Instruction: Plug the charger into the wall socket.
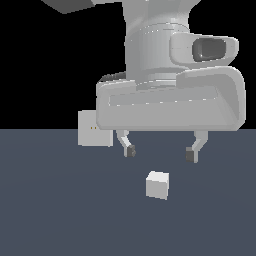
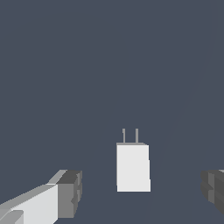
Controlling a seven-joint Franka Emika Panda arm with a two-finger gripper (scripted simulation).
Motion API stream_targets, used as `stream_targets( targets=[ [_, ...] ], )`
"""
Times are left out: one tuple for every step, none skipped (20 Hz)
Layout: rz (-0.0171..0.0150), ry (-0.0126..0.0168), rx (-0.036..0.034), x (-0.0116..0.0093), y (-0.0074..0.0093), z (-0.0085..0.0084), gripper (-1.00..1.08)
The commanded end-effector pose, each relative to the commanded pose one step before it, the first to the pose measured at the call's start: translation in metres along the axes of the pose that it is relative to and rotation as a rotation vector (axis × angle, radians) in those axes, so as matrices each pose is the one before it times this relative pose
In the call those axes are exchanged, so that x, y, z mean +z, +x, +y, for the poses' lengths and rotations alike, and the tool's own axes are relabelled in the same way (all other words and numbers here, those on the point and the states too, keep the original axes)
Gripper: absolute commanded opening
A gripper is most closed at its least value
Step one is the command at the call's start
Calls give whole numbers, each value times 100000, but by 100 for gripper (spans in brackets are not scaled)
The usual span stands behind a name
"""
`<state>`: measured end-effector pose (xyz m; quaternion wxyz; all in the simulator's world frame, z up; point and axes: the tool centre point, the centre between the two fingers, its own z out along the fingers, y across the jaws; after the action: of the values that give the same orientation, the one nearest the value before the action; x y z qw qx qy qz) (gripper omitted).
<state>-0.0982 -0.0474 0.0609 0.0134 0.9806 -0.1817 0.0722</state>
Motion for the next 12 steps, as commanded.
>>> stream_targets(
  targets=[
    [-52,-19,-7,319,-75,4,100],
    [0,0,0,230,-42,0,100],
    [0,0,0,280,-51,0,100],
    [0,0,0,330,-60,0,100],
    [0,0,0,379,-67,0,100],
    [0,0,0,427,-74,0,100],
    [7,60,34,462,-74,14,100],
    [0,0,0,470,-74,-1,100],
    [0,0,0,418,-62,-1,100],
    [0,0,0,367,-50,-1,100],
    [0,0,0,316,-40,-2,100],
    [0,0,0,266,-31,-2,100]
  ],
)
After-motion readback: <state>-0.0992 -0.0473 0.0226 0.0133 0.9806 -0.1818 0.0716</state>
